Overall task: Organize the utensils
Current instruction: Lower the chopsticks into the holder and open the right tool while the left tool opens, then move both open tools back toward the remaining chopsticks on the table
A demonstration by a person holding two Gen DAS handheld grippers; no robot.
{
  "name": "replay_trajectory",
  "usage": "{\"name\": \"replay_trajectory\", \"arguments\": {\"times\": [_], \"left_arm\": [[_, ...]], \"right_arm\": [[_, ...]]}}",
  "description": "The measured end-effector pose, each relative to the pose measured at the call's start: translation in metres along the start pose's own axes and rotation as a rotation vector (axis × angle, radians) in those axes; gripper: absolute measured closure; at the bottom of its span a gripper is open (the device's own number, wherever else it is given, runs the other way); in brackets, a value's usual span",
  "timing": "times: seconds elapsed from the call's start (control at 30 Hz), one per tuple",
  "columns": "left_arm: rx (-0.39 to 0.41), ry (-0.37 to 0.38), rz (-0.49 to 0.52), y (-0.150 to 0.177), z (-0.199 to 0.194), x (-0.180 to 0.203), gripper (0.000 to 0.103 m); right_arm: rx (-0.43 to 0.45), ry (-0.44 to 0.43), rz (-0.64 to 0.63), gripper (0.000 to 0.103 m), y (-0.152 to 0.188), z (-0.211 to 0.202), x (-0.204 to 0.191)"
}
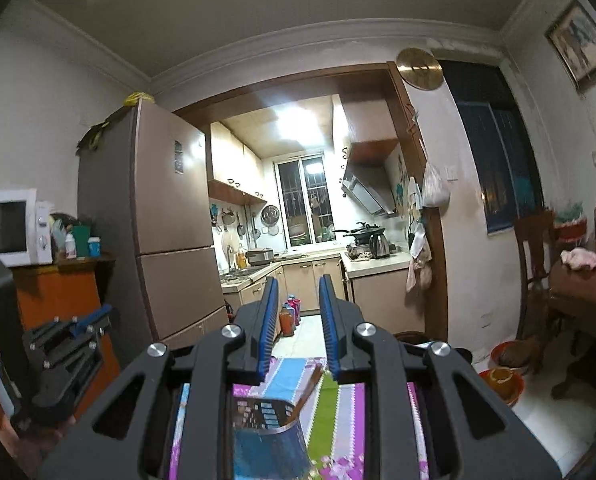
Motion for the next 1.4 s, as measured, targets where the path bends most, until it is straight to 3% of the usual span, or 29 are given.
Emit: {"name": "replay_trajectory", "arguments": {"times": [0.27, 0.43, 0.53, 0.67, 0.83, 0.97, 1.07, 1.2, 1.4], "left_arm": [[-0.015, -0.010, 0.019, 0.019, -0.076, -0.020, 0.095], [-0.039, -0.011, 0.015, 0.044, -0.129, -0.052, 0.076], [-0.074, -0.017, 0.000, 0.066, -0.156, -0.069, 0.075], [-0.130, -0.038, -0.014, 0.100, -0.186, -0.086, 0.071], [-0.202, -0.106, 0.035, 0.144, -0.217, -0.097, 0.067], [-0.286, -0.112, 0.001, 0.182, -0.233, -0.101, 0.066], [-0.346, -0.101, -0.054, 0.212, -0.241, -0.100, 0.066], [-0.408, -0.035, -0.110, 0.248, -0.253, -0.080, 0.066], [-0.426, 0.062, -0.080, 0.268, -0.268, -0.042, 0.066]], "right_arm": [[-0.055, -0.012, -0.101, 0.072, 0.030, -0.069, 0.004], [-0.115, 0.009, -0.180, 0.065, 0.061, -0.112, 0.017], [-0.152, 0.036, -0.216, 0.062, 0.080, -0.136, 0.028], [-0.203, 0.090, -0.209, 0.050, 0.104, -0.166, 0.045], [-0.289, 0.133, -0.181, 0.049, 0.138, -0.193, 0.058], [-0.361, 0.157, -0.202, 0.049, 0.174, -0.210, 0.057], [-0.399, 0.142, -0.217, 0.049, 0.197, -0.217, 0.049], [-0.464, 0.053, -0.248, 0.049, 0.234, -0.221, 0.018], [-0.524, -0.095, -0.303, 0.051, 0.274, -0.231, -0.040]]}}
Point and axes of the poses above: each gripper's, at about its wrist camera, not at the fingertips, and z roughly the way its jaws point, x to its right, y to its underside, the point moved 9 cm from there along z, roughly the way its jaws point, and after that the axes turned 7 degrees about y, right-handed, at the moved point
